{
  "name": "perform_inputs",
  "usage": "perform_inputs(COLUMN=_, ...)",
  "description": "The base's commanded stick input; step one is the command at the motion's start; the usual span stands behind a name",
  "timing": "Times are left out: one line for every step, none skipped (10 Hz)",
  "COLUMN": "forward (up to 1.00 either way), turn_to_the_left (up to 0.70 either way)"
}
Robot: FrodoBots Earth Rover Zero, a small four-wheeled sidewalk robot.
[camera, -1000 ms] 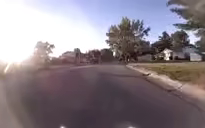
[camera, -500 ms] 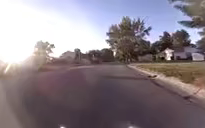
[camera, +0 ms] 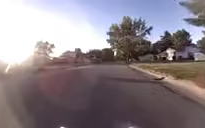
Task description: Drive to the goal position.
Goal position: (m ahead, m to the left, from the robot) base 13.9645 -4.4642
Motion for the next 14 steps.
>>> perform_inputs(forward=1.0, turn_to_the_left=0.0)
perform_inputs(forward=1.0, turn_to_the_left=0.0)
perform_inputs(forward=1.0, turn_to_the_left=0.0)
perform_inputs(forward=1.0, turn_to_the_left=0.0)
perform_inputs(forward=1.0, turn_to_the_left=0.0)
perform_inputs(forward=1.0, turn_to_the_left=0.0)
perform_inputs(forward=1.0, turn_to_the_left=0.0)
perform_inputs(forward=1.0, turn_to_the_left=0.0)
perform_inputs(forward=1.0, turn_to_the_left=0.0)
perform_inputs(forward=1.0, turn_to_the_left=-0.06)
perform_inputs(forward=1.0, turn_to_the_left=-0.27)
perform_inputs(forward=1.0, turn_to_the_left=-0.38)
perform_inputs(forward=1.0, turn_to_the_left=-0.4)
perform_inputs(forward=1.0, turn_to_the_left=-0.4)
